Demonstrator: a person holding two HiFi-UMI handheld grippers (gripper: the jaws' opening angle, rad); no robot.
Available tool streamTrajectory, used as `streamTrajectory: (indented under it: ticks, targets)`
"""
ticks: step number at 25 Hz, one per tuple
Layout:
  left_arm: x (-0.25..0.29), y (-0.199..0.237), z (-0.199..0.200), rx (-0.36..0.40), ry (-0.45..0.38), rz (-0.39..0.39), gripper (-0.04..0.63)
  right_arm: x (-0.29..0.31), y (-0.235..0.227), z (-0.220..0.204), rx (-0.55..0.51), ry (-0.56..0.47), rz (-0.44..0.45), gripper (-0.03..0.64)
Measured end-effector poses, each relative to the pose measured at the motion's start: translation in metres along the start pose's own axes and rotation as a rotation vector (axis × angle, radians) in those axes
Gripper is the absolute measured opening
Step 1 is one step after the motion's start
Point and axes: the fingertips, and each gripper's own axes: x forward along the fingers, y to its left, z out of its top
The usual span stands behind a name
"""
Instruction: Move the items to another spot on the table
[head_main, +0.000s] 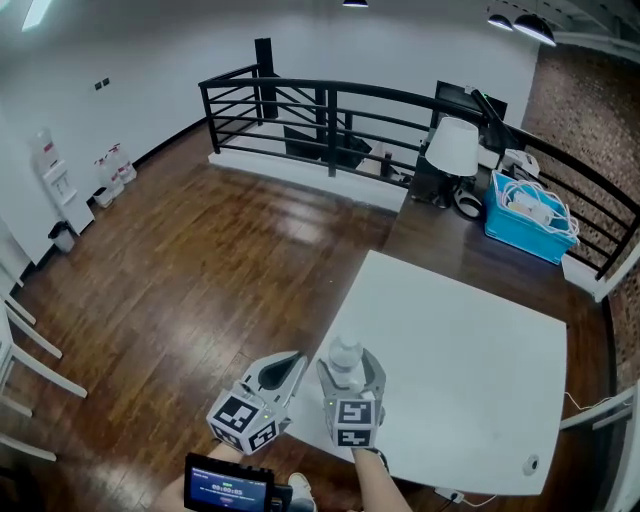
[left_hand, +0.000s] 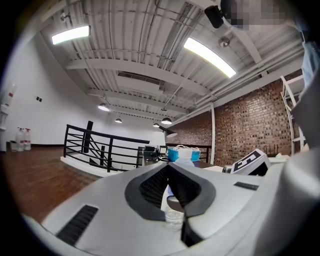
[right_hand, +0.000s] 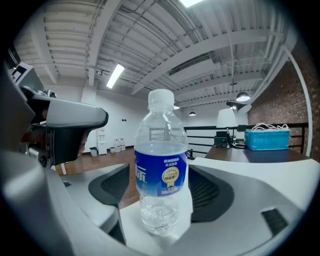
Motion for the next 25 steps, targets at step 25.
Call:
streamTrajectory:
  ticks: [25]
  targets:
    - [0.006,0.024,-0.013,-0.03,0.034,0.012,0.003,0.027,0.003,-0.014,-0.064,0.014,0.019,0.288]
